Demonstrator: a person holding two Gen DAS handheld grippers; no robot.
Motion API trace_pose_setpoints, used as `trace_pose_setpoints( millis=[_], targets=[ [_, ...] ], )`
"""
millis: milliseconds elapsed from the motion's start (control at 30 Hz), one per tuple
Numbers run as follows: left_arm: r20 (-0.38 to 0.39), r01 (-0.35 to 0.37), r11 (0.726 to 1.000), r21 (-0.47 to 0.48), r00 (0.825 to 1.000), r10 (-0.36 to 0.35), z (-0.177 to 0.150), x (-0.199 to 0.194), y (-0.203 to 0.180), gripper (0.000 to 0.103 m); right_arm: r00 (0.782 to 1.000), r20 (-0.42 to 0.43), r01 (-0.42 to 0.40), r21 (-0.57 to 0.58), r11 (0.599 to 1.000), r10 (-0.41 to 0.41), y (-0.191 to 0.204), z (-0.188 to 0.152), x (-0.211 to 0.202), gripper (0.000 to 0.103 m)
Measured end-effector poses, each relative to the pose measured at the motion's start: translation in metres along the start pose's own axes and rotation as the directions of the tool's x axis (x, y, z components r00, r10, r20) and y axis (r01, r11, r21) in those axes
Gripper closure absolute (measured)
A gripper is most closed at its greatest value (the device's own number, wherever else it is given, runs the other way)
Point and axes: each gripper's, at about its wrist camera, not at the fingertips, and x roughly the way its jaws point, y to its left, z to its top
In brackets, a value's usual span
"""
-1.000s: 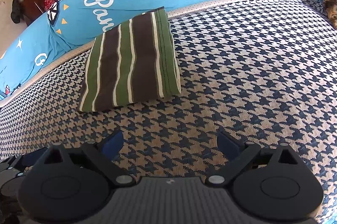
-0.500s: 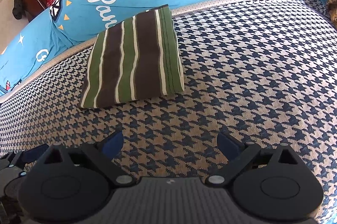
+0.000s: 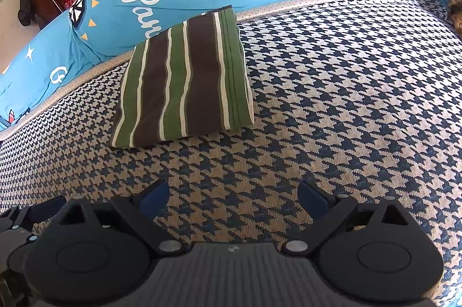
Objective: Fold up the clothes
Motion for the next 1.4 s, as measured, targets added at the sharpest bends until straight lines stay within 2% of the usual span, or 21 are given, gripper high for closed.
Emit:
trace_pose_setpoints(
  millis=[1400],
  targets=[
    [0.01,0.002,1.0,0.008,1.0,-0.002,-0.0005,-0.0033,-0.001,0.0,1.0,-0.004,0.003,-0.013,1.0,-0.003,0.0033,-0.0026,0.0008,0.006]
  ],
)
